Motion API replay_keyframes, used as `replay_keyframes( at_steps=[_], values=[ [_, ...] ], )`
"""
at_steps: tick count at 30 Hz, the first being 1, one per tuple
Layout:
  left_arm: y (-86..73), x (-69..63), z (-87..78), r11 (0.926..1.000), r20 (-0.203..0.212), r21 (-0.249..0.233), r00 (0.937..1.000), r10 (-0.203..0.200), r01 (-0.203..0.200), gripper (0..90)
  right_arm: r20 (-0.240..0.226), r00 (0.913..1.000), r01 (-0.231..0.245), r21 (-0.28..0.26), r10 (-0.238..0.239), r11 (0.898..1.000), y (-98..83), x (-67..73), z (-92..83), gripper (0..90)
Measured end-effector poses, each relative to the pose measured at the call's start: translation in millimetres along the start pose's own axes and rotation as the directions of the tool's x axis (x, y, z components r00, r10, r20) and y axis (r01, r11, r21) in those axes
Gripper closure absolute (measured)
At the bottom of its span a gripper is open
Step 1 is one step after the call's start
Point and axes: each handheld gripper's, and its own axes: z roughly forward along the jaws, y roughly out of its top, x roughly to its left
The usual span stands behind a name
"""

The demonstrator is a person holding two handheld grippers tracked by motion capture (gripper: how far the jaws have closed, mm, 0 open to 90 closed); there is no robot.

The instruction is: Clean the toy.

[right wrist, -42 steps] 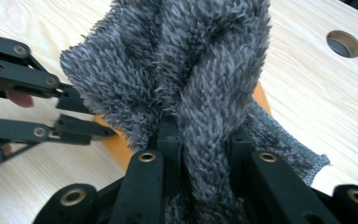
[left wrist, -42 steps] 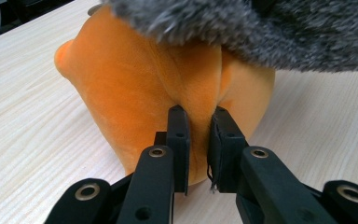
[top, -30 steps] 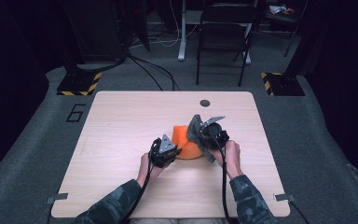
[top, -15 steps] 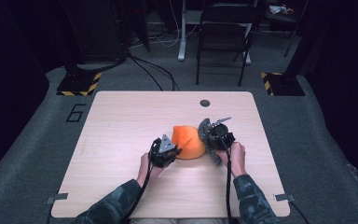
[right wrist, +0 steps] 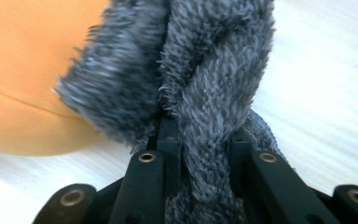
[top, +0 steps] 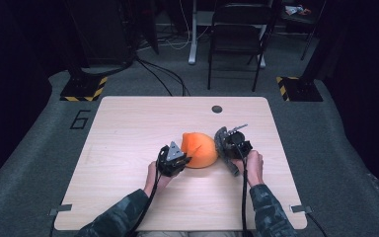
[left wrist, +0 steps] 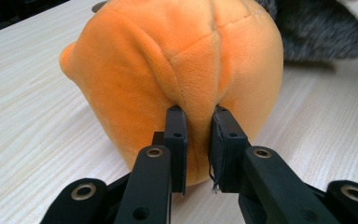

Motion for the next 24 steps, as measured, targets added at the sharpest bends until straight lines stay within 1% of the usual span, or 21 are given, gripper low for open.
replay_keyframes(
  at_steps=[1, 2, 3, 5, 6, 7, 8, 9, 10, 11, 12, 13, 14, 17, 20, 22, 23, 24],
  values=[
    [-0.2, 0.1, 0.4, 1.0, 0.001, -0.004, 1.0, -0.005, 0.005, 78.4, -0.012, 0.9999, -0.01, -0.024, 0.01, 1.0, 2.9, 0.3, -7.9, 73.8],
    [-0.1, 0.2, 0.3, 1.0, 0.002, -0.003, 1.0, -0.001, 0.001, 78.4, -0.019, 0.9998, -0.008, -0.064, 0.006, 0.998, 5.8, 1.2, -16.1, 73.8],
    [-0.2, -0.4, 0.7, 1.0, -0.005, -0.007, 1.0, -0.002, 0.002, 78.3, -0.035, 0.9993, -0.012, -0.091, 0.009, 0.996, 8.7, 4.4, -24.3, 73.8],
    [-0.2, -0.9, 0.8, 1.0, -0.005, -0.006, 1.0, -0.003, 0.003, 78.2, -0.073, 0.9972, 0.004, -0.151, -0.015, 0.989, 14.7, 13.2, -39.8, 73.8],
    [-0.3, -1.0, 0.8, 1.0, -0.005, -0.006, 1.0, -0.003, 0.003, 78.0, -0.083, 0.9962, 0.014, -0.164, -0.028, 0.986, 16.5, 17.2, -43.3, 73.8],
    [-0.3, -1.0, 0.8, 1.0, -0.006, -0.007, 1.0, -0.003, 0.003, 78.0, -0.109, 0.993, 0.028, -0.17, -0.047, 0.985, 19.0, 24.7, -47.0, 73.8],
    [-0.3, -1.1, 0.7, 1.0, -0.006, -0.007, 1.0, -0.004, 0.004, 77.9, -0.119, 0.9912, 0.036, -0.175, -0.058, 0.984, 20.2, 29.2, -47.7, 73.8],
    [-0.3, -1.1, 0.7, 1.0, -0.006, -0.007, 1.0, -0.004, 0.004, 77.7, -0.13, 0.988, 0.06, -0.172, -0.083, 0.983, 21.5, 35.0, -46.8, 73.8],
    [-0.4, -1.1, 0.8, 1.0, -0.006, -0.008, 1.0, -0.004, 0.004, 77.5, -0.131, 0.9854, 0.087, -0.156, -0.108, 0.984, 22.5, 40.4, -43.7, 73.8],
    [-0.4, -1.1, 0.8, 1.0, -0.006, -0.008, 1.0, -0.003, 0.003, 77.4, -0.126, 0.9848, 0.102, -0.134, -0.119, 0.986, 22.3, 45.9, -39.1, 73.8],
    [-0.4, -1.0, 0.6, 1.0, -0.002, -0.003, 1.0, 0.0, 0.0, 76.8, -0.104, 0.9851, 0.125, -0.12, -0.137, 0.985, 21.2, 50.5, -33.1, 73.8],
    [-0.5, -1.1, 0.8, 1.0, -0.004, -0.004, 1.0, 0.001, -0.001, 76.1, -0.074, 0.9857, 0.142, -0.118, -0.151, 0.983, 19.8, 53.3, -28.0, 73.9],
    [-0.6, -1.0, 0.8, 1.0, -0.003, -0.004, 1.0, 0.003, -0.003, 75.6, -0.071, 0.9863, 0.14, -0.118, -0.149, 0.983, 18.8, 54.0, -25.1, 73.9],
    [-0.3, -1.0, -0.1, 0.9999, 0.003, -0.015, 1.0, 0.004, -0.004, 71.9, -0.079, 0.9871, 0.129, -0.123, -0.139, 0.984, 17.9, 50.3, -24.6, 73.9],
    [0.9, -2.4, -1.4, 0.9998, -0.011, -0.015, 0.9998, 0.014, -0.014, 61.3, -0.079, 0.9886, 0.119, -0.116, -0.128, 0.986, 16.7, 49.3, -23.6, 73.9],
    [1.3, -3.9, -2.1, 0.9997, -0.022, -0.006, 0.9995, 0.023, -0.023, 54.4, -0.077, 0.9882, 0.123, -0.117, -0.132, 0.985, 16.6, 48.4, -23.0, 73.9],
    [1.4, -4.4, -1.9, 0.9994, -0.032, -0.001, 0.9989, 0.035, -0.035, 51.2, -0.082, 0.9878, 0.122, -0.121, -0.133, 0.985, 16.5, 47.6, -22.6, 74.0],
    [1.2, -5.1, -1.8, 0.9994, -0.033, 0.003, 0.9989, 0.034, -0.034, 48.8, -0.084, 0.9884, 0.116, -0.119, -0.126, 0.986, 16.3, 47.6, -22.7, 74.0]
  ],
)
